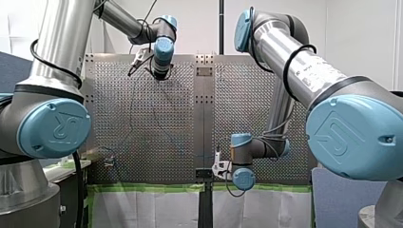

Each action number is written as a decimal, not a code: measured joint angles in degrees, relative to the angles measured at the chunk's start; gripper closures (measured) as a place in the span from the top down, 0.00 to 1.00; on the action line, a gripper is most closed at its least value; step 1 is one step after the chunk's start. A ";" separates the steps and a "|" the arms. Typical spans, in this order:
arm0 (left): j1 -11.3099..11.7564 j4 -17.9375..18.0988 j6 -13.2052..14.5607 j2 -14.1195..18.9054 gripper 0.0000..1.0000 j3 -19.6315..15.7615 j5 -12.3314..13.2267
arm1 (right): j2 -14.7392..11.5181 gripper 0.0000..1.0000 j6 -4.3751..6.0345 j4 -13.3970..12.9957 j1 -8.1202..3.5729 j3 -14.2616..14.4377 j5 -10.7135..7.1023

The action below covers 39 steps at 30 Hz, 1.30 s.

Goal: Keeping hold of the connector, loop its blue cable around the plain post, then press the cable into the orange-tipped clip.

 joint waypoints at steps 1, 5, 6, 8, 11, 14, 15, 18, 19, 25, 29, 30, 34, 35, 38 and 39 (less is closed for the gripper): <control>-0.07 -0.09 0.25 -0.32 1.00 0.14 -0.29 | 0.00 0.00 -0.02 0.01 0.04 0.00 0.00; -0.41 -1.00 1.16 -2.23 1.00 0.92 -1.93 | 0.03 0.00 -0.03 0.04 0.19 -0.01 -0.01; -0.47 -0.99 1.52 -2.86 1.00 1.08 -2.51 | 0.04 0.00 -0.03 0.05 0.20 -0.01 0.00; -0.52 -0.78 1.95 -3.73 1.00 1.20 -3.30 | 0.03 0.00 -0.05 0.06 0.22 -0.02 0.00; -0.39 -0.07 2.50 -5.45 1.00 1.31 -4.55 | 0.01 0.00 -0.09 -0.01 0.22 -0.02 -0.01; -0.16 0.33 2.76 -6.32 1.00 1.33 -5.22 | 0.02 0.00 -0.16 -0.04 0.22 -0.02 -0.01; -0.10 0.43 2.90 -6.69 1.00 1.33 -5.44 | 0.02 0.00 -0.17 -0.04 0.22 -0.02 -0.01; -0.15 0.52 3.29 -7.72 1.00 1.34 -5.97 | 0.00 0.00 -0.23 0.01 0.24 -0.02 -0.01; -0.17 0.52 3.41 -7.97 1.00 1.34 -6.12 | 0.00 0.00 -0.25 0.02 0.25 -0.01 0.00; -0.11 1.98 4.95 -10.24 1.00 1.41 -8.18 | -0.01 0.00 -0.29 0.03 0.44 -0.02 0.00; 0.10 2.59 5.75 -11.76 1.00 1.66 -8.72 | 0.00 0.00 -0.30 0.01 0.52 -0.02 0.00; 0.17 2.79 6.00 -12.35 1.00 1.78 -8.98 | 0.00 0.00 -0.29 0.02 0.52 -0.02 0.00; 0.60 3.90 6.61 -13.48 1.00 1.99 -10.03 | -0.01 0.00 -0.29 0.03 0.55 -0.02 0.01; 0.91 4.18 6.68 -13.63 1.00 2.01 -10.19 | -0.02 0.00 -0.30 0.01 0.57 -0.02 0.01; 1.99 4.54 6.67 -13.80 1.00 2.01 -10.28 | -0.02 0.00 -0.30 -0.02 0.64 -0.01 0.01; 2.37 4.59 6.65 -13.82 1.00 2.02 -10.22 | -0.02 0.00 -0.29 -0.02 0.67 -0.01 0.01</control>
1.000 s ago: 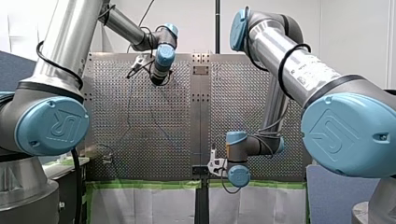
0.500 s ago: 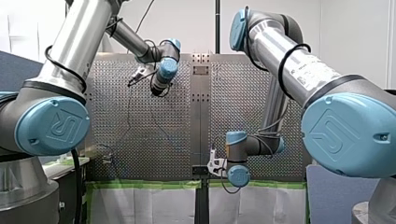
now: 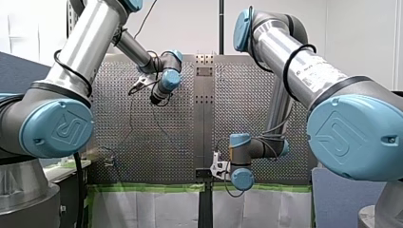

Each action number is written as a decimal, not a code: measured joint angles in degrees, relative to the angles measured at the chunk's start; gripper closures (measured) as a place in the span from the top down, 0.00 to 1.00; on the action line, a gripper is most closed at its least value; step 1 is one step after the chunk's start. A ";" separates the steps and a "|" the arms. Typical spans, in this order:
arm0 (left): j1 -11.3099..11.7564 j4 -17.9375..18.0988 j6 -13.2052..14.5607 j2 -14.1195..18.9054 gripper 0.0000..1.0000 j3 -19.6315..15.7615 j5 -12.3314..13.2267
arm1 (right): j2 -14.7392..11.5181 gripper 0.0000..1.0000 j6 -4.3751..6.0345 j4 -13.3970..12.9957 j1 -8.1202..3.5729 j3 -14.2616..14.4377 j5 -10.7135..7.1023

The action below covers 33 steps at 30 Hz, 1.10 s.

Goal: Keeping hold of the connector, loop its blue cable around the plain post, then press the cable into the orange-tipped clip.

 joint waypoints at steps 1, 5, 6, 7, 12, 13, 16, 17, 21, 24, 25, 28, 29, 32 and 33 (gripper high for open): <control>0.35 0.03 -0.06 -0.01 1.00 0.00 0.14 | 0.00 0.00 0.00 0.00 0.02 0.00 0.01; 1.32 0.06 -0.69 -0.18 1.00 0.03 1.36 | 0.00 0.00 -0.05 -0.02 0.20 0.00 0.05; 1.48 0.02 -0.84 -0.43 1.00 0.11 1.64 | 0.00 0.00 -0.06 -0.01 0.22 0.01 0.05; 1.56 -0.03 -0.93 -0.72 1.00 0.19 1.80 | -0.01 0.00 -0.07 -0.01 0.24 0.00 0.06; 1.41 0.01 -1.51 -2.76 1.00 0.52 2.29 | 0.00 0.00 -0.09 -0.01 0.32 0.01 0.07; 1.44 0.28 -1.65 -2.93 1.00 0.52 2.28 | 0.00 0.00 -0.09 -0.02 0.33 0.01 0.07; 1.83 0.77 -1.91 -3.74 1.00 0.60 2.02 | 0.00 0.00 -0.12 -0.01 0.34 0.00 0.07; 1.97 0.79 -1.98 -4.11 1.00 0.63 1.95 | 0.00 0.00 -0.15 -0.01 0.35 0.01 0.07; 2.21 0.85 -2.36 -5.91 1.00 0.69 2.06 | 0.00 0.00 -0.24 0.01 0.35 0.00 0.09; 2.19 0.94 -2.47 -6.51 1.00 0.70 2.17 | 0.00 0.00 -0.37 0.00 0.35 0.00 0.09; 2.14 1.06 -2.54 -6.72 1.00 0.71 2.29 | 0.01 0.00 -0.41 0.00 0.35 0.00 0.08; 1.95 2.09 -2.92 -7.91 1.00 0.71 3.07 | 0.01 0.00 -0.55 -0.01 0.35 0.00 0.08; 1.87 2.53 -3.11 -8.35 1.00 0.70 3.38 | 0.00 0.00 -0.60 -0.01 0.34 0.00 0.07; 1.62 3.82 -3.60 -9.90 1.00 0.70 4.31 | 0.00 0.00 -0.67 0.01 0.34 0.00 0.07; 1.50 4.14 -3.69 -10.54 1.00 0.71 4.52 | 0.00 0.00 -0.68 0.02 0.35 -0.01 0.08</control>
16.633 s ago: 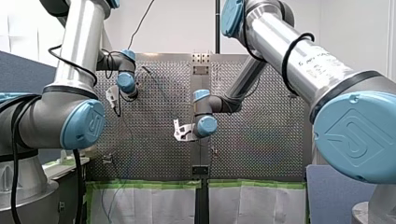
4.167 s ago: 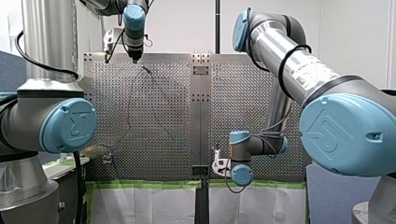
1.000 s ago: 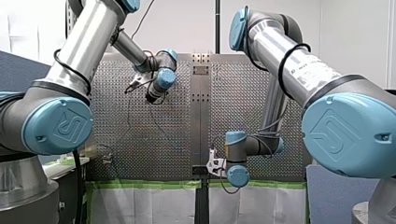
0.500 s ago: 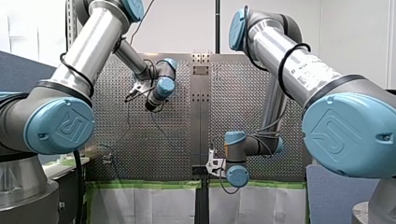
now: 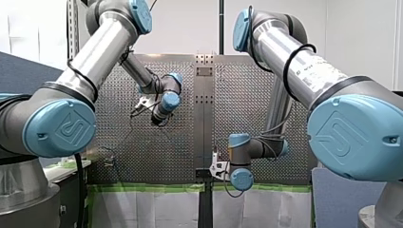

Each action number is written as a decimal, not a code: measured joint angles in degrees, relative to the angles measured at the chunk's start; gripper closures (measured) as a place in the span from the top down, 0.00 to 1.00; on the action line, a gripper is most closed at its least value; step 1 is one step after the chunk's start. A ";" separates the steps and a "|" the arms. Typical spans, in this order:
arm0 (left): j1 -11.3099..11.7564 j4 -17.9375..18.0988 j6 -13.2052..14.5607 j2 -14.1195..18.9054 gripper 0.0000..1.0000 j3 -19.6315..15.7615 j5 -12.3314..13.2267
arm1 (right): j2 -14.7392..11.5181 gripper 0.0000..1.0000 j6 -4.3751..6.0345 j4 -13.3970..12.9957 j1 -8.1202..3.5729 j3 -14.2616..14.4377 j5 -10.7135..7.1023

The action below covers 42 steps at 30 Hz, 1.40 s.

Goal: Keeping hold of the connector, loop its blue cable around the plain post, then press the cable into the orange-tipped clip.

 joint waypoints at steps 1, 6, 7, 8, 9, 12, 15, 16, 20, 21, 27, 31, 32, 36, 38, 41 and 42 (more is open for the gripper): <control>-0.11 0.21 -0.04 -0.46 1.00 -0.01 0.09 | 0.00 0.00 0.00 0.02 0.00 0.00 0.00; -0.85 1.10 -0.24 -2.63 1.00 0.00 0.21 | -0.01 0.00 -0.02 0.05 0.01 0.00 0.00; -0.94 1.21 -0.30 -2.93 1.00 0.00 0.22 | -0.01 0.00 -0.02 0.05 0.01 0.00 0.00; -1.03 1.32 -0.39 -3.19 1.00 -0.01 0.27 | -0.01 0.00 -0.02 0.07 0.01 0.00 0.00; -1.13 1.47 -0.54 -3.43 1.00 -0.01 0.40 | -0.01 0.00 -0.02 0.08 0.01 0.01 0.00; -1.34 1.82 -0.94 -3.74 1.00 0.00 0.90 | -0.01 0.00 -0.02 0.08 0.01 0.00 0.00; -1.47 1.98 -1.29 -3.81 1.00 0.01 1.17 | -0.01 0.00 -0.02 0.05 0.01 0.00 0.00; -1.49 2.01 -1.32 -3.81 1.00 0.01 1.20 | -0.01 0.00 -0.02 0.03 0.01 0.00 -0.01; -1.58 2.69 -1.38 -3.89 1.00 0.01 1.35 | -0.01 0.00 -0.02 -0.10 0.00 0.00 -0.01; -1.59 2.96 -1.42 -3.98 1.00 0.04 1.46 | -0.01 0.00 -0.02 -0.13 0.01 -0.01 -0.01; -1.90 2.97 -2.79 -6.09 1.00 1.02 2.23 | -0.01 0.00 -0.02 -0.13 0.03 -0.17 -0.02; -2.04 4.28 -3.60 -7.58 1.00 1.55 2.54 | -0.01 0.00 -0.02 -0.20 0.07 -0.22 -0.03; -2.05 4.36 -3.69 -7.83 1.00 1.70 2.59 | -0.01 0.00 -0.02 -0.24 0.08 -0.24 -0.04; -2.39 4.07 -4.52 -10.27 1.00 2.85 3.34 | -0.01 0.00 -0.14 -0.24 0.09 -0.25 -0.08; -2.68 4.33 -5.01 -10.97 1.00 3.04 3.85 | -0.01 0.00 -0.34 -0.18 0.09 -0.26 -0.09; -3.05 5.34 -5.78 -11.65 1.00 3.22 5.27 | -0.01 0.00 -0.60 -0.14 0.10 -0.27 -0.09; -3.13 5.79 -5.98 -11.78 1.00 3.27 6.08 | -0.01 0.00 -0.63 -0.13 0.10 -0.27 -0.09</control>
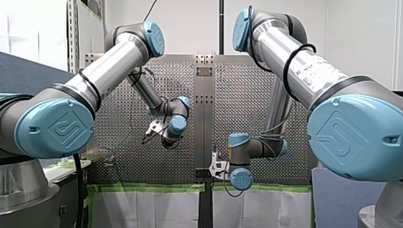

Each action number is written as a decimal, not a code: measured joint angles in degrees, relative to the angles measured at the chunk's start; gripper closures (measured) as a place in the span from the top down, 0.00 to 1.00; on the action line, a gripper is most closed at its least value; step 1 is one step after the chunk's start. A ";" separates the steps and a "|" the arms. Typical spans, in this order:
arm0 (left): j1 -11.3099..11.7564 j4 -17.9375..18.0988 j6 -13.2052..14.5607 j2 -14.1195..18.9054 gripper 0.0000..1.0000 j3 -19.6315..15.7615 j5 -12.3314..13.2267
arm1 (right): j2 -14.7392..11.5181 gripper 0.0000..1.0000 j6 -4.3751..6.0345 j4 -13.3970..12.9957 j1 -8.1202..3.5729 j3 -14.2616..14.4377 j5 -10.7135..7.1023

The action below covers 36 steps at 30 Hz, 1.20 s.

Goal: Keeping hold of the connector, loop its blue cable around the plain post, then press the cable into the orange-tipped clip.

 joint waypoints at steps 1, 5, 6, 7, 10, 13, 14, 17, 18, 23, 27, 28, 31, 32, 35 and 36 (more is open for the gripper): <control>-0.02 0.16 -0.07 -0.03 1.00 0.02 0.29 | 0.00 0.00 -0.03 0.00 0.02 0.01 0.00; -0.07 1.03 -0.36 -0.19 1.00 0.17 1.49 | 0.00 0.00 -0.24 0.00 0.15 0.00 0.00; -0.09 1.09 -0.42 -0.44 1.00 0.28 1.64 | 0.00 0.00 -0.27 -0.01 0.17 0.00 0.00; -0.12 1.03 -0.45 -0.73 1.00 0.41 1.71 | 0.00 0.00 -0.30 -0.04 0.20 0.00 0.00; -0.38 0.30 -0.54 -1.94 1.00 1.17 1.91 | 0.00 0.00 -0.34 -0.01 0.24 0.00 0.00; -0.88 -0.53 -0.77 -3.30 1.00 1.81 2.09 | 0.00 0.00 -0.40 0.06 0.26 0.00 0.00; -1.10 -0.49 -0.98 -3.73 1.00 1.94 2.26 | 0.00 0.00 -0.41 0.08 0.29 0.00 0.00; -1.94 0.22 -2.25 -5.29 1.00 2.25 3.43 | 0.00 0.00 -0.43 0.09 0.33 0.00 0.00; -2.21 0.38 -2.80 -5.64 1.00 2.30 3.97 | 0.00 0.00 -0.43 0.09 0.33 0.01 0.00; -3.45 -0.21 -5.15 -6.14 1.00 2.35 6.37 | 0.00 0.00 -0.44 0.14 0.35 -0.01 0.00; -4.56 -1.37 -7.11 -6.18 1.00 2.35 8.75 | 0.00 0.00 -0.57 0.17 0.35 -0.04 0.00; -4.69 -1.46 -7.43 -6.18 1.00 2.34 9.10 | 0.00 0.00 -0.61 0.19 0.35 -0.04 0.00; -5.37 -1.99 -8.79 -6.18 1.00 2.30 10.92 | 0.00 0.00 -0.83 0.45 0.14 -0.07 0.05; -5.55 -2.21 -9.04 -6.19 1.00 2.29 11.48 | 0.00 0.00 -0.92 0.66 -0.02 -0.07 0.10; -6.04 -3.32 -9.59 -6.62 1.00 2.29 13.41 | 0.00 0.00 -1.17 1.06 -0.43 -0.07 0.21; -6.15 -3.65 -9.68 -6.81 1.00 2.29 13.86 | 0.00 0.00 -1.31 1.12 -0.52 -0.08 0.22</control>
